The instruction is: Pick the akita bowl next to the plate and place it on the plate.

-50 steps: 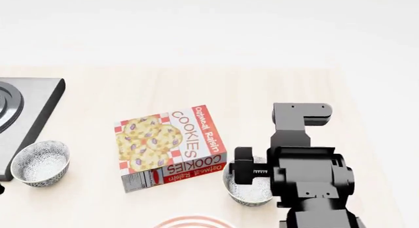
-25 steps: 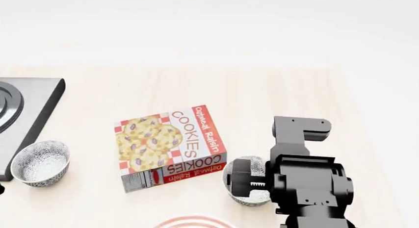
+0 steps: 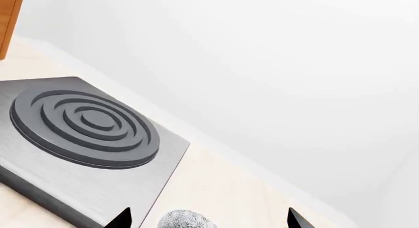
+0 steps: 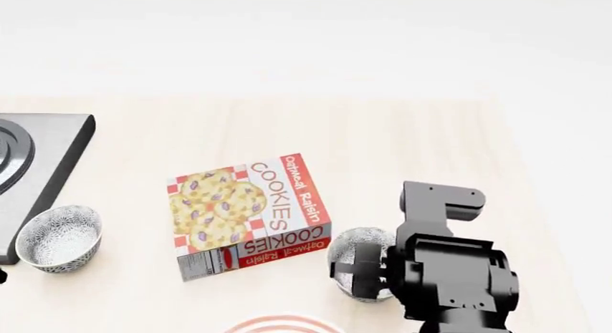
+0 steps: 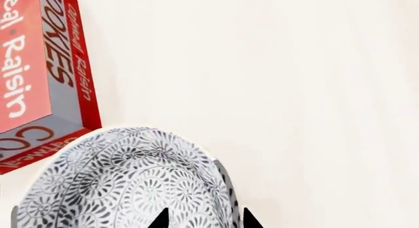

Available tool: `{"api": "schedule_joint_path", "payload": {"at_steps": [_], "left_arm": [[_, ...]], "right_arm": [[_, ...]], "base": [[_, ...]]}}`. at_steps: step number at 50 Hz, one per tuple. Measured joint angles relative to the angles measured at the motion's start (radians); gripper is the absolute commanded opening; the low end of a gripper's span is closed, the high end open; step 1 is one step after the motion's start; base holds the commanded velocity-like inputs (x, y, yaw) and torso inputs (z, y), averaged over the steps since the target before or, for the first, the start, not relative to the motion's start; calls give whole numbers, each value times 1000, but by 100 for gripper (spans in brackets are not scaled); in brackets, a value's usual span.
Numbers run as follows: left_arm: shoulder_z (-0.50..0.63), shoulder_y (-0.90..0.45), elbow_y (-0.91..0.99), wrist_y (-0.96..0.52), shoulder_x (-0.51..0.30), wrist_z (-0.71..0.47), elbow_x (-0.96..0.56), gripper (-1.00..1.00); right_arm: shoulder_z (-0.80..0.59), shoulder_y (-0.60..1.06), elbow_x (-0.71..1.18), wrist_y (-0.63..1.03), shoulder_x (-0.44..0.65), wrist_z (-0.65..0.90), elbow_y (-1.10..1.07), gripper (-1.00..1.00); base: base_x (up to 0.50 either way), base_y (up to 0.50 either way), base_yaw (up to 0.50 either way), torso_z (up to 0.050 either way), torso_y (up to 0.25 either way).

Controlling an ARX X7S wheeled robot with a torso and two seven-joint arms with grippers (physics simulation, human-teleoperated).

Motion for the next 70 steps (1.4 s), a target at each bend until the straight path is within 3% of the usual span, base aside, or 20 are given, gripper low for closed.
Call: {"api": "schedule_joint_path", "payload": {"at_steps": [12, 30, 46, 62, 70], "left_arm": [[4, -4, -12, 7, 1, 5, 2, 100], [7, 3, 0, 7, -2, -3, -3, 100], [6, 12, 23, -3, -8, -18, -14, 100], [8, 17, 40, -10, -13, -31, -22, 100], [11, 15, 32, -5, -13, -27, -20, 100]], "right_arm": [[-3, -5, -9, -48, -1, 7, -33, -100], [-116, -246, -63, 435, 35, -32, -1070, -100], [-122, -243, -26, 693, 37, -70, -1476, -100], [-37, -233, 794, 770, 164, 475, -1476, -100], [-16, -236, 1107, 772, 203, 679, -1422, -100]], "base": [[0, 0, 0, 0, 0], [0, 0, 0, 0, 0], [0, 0, 0, 0, 1], [0, 0, 0, 0, 0], [0, 0, 0, 0, 1]]}}
